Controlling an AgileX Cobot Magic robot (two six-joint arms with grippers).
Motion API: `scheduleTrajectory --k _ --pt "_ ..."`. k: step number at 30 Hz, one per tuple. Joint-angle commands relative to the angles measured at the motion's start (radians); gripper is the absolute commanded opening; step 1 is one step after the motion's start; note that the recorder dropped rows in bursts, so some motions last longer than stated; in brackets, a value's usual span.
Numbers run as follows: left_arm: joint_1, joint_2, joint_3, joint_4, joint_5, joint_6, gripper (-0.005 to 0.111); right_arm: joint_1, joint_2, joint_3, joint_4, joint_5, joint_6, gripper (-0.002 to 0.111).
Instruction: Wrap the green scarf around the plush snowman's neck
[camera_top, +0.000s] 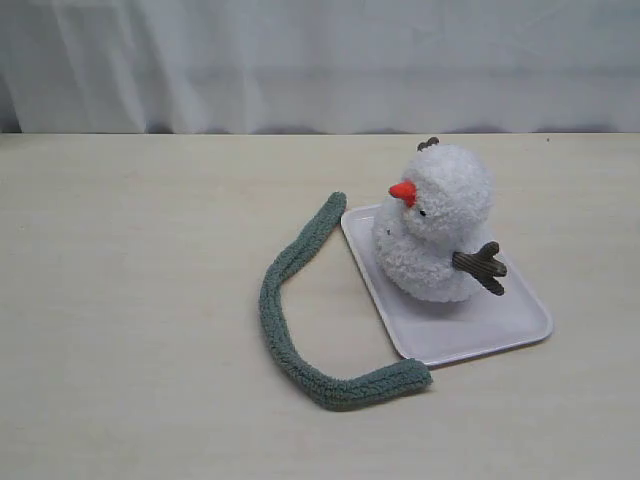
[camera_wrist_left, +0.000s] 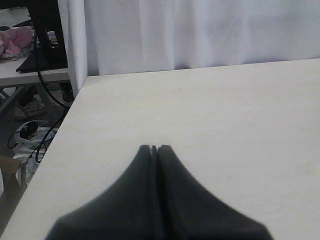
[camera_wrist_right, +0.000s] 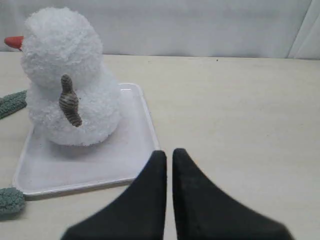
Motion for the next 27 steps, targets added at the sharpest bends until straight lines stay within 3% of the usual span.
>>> scheduleTrajectory --k 1,7,11,12,16,19,22,27 --pt "0.001 -0.003 0.003 -0.004 -0.008 0.001 0.0 -0.002 -0.004 0.002 -0.06 -0.031 -0.025 0.004" --pt "0.001 -0.003 0.003 -0.004 -0.008 0.001 0.0 -0.002 -0.004 0.002 -0.164 -0.287 -0.026 0.004" --pt "0.001 -0.003 0.003 -0.004 -0.008 0.001 0.0 -0.002 -0.004 0.002 -0.132 -0.613 -0.012 0.004" --pt "0.001 -0.003 0.003 -0.004 -0.008 0.001 0.0 -0.002 -0.004 0.002 -0.094 -0.756 0.074 0.004" --pt "0.001 -0.003 0.003 -0.004 -0.008 0.001 0.0 -0.002 -0.004 0.002 -0.082 -0.994 0.487 0.004" --pt "0.001 -0.003 0.003 -0.004 -0.008 0.001 0.0 -0.002 -0.004 0.002 -0.094 -0.957 0.503 0.004" --pt "0.001 -0.003 0.003 -0.004 -0.008 0.001 0.0 -0.002 -0.004 -0.072 -0.117 -0.717 0.547 0.006" --pt "0.001 -0.003 0.003 -0.004 -0.008 0.001 0.0 -0.002 0.034 -0.17 -0.244 -0.593 0.644 0.024"
